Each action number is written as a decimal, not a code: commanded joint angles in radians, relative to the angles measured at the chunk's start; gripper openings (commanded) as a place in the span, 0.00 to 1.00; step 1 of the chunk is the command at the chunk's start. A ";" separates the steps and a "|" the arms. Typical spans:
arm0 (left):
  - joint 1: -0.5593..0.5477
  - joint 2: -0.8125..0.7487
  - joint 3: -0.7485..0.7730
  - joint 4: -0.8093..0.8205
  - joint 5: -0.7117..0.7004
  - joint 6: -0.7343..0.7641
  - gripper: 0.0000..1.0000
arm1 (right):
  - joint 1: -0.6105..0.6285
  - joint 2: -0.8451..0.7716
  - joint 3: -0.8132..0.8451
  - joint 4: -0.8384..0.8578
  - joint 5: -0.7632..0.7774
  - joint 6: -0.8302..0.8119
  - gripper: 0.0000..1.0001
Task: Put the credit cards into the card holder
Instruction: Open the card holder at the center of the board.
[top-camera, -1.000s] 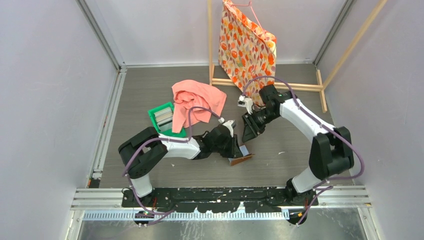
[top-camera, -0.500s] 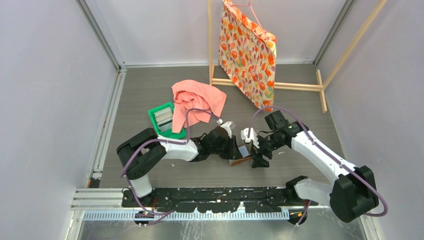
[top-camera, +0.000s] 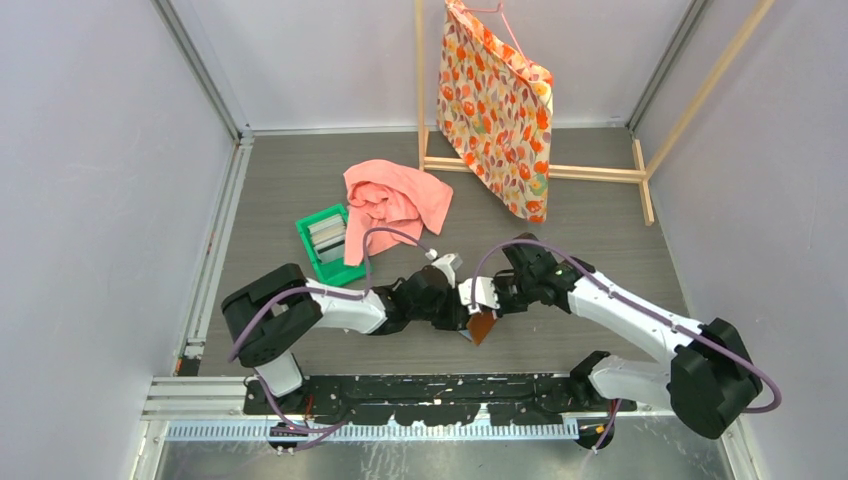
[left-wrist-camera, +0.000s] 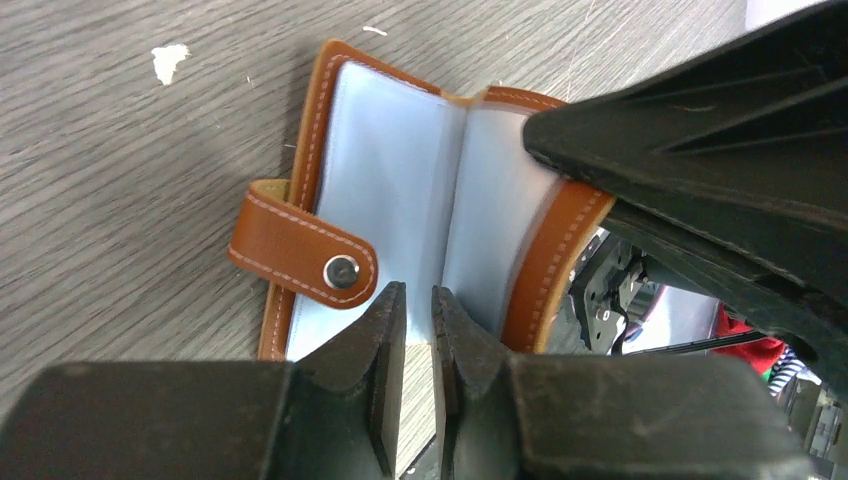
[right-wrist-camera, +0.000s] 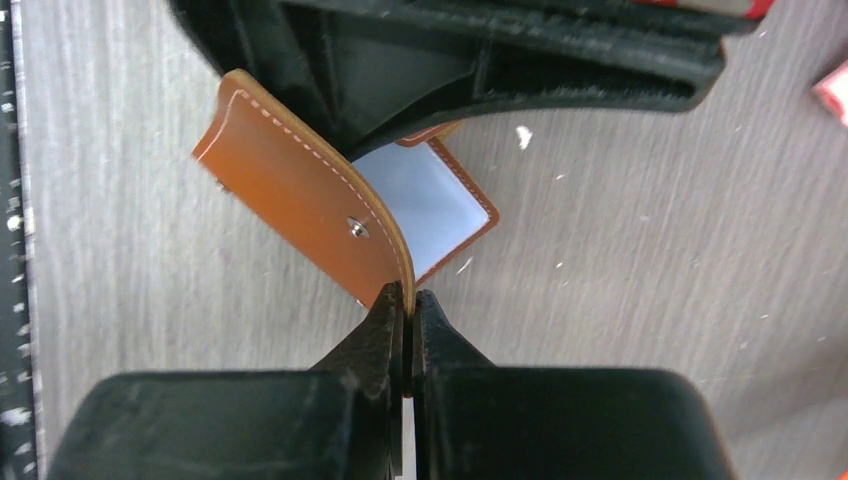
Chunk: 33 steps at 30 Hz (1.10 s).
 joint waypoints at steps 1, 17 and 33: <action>-0.010 -0.075 -0.008 0.067 -0.030 -0.013 0.17 | 0.040 0.056 0.019 0.224 0.078 -0.021 0.01; 0.027 -0.124 0.008 -0.036 -0.201 0.054 0.22 | 0.027 0.062 0.086 0.191 0.009 -0.020 0.59; 0.039 0.031 0.130 0.021 -0.180 0.081 0.23 | -0.344 0.113 0.319 -0.137 -0.517 0.765 0.74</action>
